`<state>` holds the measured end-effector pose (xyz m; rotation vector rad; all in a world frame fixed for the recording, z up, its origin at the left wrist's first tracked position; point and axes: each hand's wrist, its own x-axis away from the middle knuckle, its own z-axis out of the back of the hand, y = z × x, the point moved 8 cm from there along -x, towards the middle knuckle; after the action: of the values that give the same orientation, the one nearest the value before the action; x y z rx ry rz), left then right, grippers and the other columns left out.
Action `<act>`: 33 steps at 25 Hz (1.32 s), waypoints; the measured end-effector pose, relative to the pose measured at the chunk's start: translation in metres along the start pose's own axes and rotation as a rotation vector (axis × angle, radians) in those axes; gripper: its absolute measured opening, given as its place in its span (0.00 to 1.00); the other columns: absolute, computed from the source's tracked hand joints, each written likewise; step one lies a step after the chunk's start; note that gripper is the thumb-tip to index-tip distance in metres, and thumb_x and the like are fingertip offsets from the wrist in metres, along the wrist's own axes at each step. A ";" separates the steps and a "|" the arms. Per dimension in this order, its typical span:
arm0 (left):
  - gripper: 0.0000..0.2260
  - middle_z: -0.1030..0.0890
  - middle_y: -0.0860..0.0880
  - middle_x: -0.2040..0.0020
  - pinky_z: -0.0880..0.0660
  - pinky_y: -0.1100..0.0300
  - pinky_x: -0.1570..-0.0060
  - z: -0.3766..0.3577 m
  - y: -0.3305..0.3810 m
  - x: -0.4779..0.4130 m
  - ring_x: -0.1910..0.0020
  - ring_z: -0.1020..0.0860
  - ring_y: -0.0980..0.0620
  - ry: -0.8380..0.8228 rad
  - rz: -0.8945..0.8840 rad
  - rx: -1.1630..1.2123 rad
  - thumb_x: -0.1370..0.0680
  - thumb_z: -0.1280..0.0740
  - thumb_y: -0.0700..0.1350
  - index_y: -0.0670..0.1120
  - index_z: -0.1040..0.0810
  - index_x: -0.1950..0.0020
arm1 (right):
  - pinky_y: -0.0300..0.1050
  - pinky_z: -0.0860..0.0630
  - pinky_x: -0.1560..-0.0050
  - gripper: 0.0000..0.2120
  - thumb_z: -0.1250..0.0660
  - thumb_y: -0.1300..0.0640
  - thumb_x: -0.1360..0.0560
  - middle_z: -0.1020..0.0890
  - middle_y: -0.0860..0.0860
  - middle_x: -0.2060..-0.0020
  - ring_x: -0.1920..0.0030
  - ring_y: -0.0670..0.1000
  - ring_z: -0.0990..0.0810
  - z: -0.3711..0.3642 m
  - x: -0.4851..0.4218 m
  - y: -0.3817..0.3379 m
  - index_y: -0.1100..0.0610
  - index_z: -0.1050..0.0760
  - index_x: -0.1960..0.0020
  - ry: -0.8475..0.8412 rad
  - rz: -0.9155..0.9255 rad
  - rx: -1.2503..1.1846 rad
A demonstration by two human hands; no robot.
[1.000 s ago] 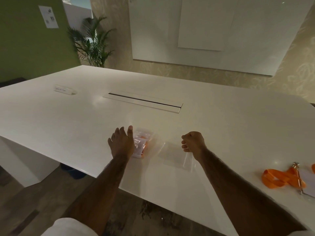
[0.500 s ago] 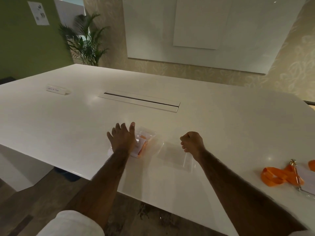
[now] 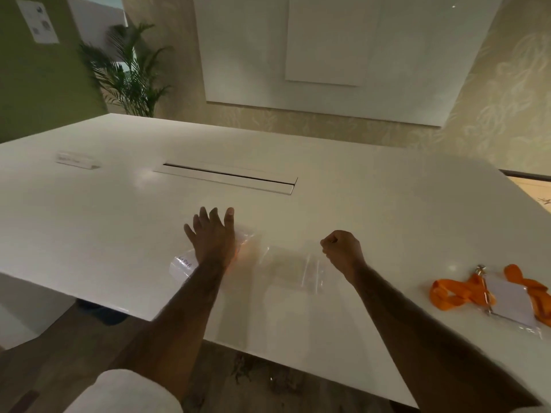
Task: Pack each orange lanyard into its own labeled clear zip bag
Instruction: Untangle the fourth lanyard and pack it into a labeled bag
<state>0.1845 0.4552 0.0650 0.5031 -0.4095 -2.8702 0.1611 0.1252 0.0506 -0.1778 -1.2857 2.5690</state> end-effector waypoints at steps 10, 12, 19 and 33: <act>0.36 0.48 0.45 0.17 0.59 0.42 0.21 -0.040 0.230 0.065 0.18 0.51 0.44 -0.120 -0.379 0.293 0.20 0.62 0.68 0.48 0.42 0.19 | 0.45 0.24 0.48 0.10 0.33 0.49 0.22 0.17 0.49 0.49 0.47 0.52 0.20 0.125 0.022 0.064 0.55 0.20 0.49 0.154 0.048 0.174; 0.37 0.50 0.46 0.17 0.60 0.43 0.21 -0.047 0.283 0.092 0.18 0.52 0.45 -0.171 -0.476 0.311 0.21 0.63 0.68 0.49 0.44 0.18 | 0.44 0.27 0.45 0.11 0.33 0.50 0.21 0.17 0.49 0.43 0.42 0.52 0.21 0.164 0.027 0.086 0.55 0.20 0.42 0.210 0.049 0.204; 0.26 0.48 0.48 0.17 0.53 0.46 0.21 -0.082 0.444 0.194 0.19 0.48 0.47 -0.409 -0.803 0.316 0.15 0.51 0.58 0.52 0.46 0.18 | 0.46 0.24 0.39 0.17 0.36 0.62 0.23 0.20 0.52 0.36 0.40 0.54 0.20 0.291 0.033 0.186 0.52 0.22 0.36 0.240 -0.047 0.343; 0.41 0.36 0.54 0.21 0.50 0.43 0.23 -0.145 0.532 0.253 0.22 0.38 0.50 -0.588 -0.773 0.193 0.27 0.27 0.62 0.53 0.41 0.20 | 0.55 0.38 0.35 0.34 0.25 0.48 0.33 0.25 0.51 0.36 0.32 0.57 0.33 0.328 -0.001 0.252 0.50 0.31 0.29 -0.127 0.138 0.703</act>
<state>0.0805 -0.1411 0.0188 -0.2567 -0.7120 -3.7330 0.0438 -0.2718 0.0460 0.0394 -0.3453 3.0089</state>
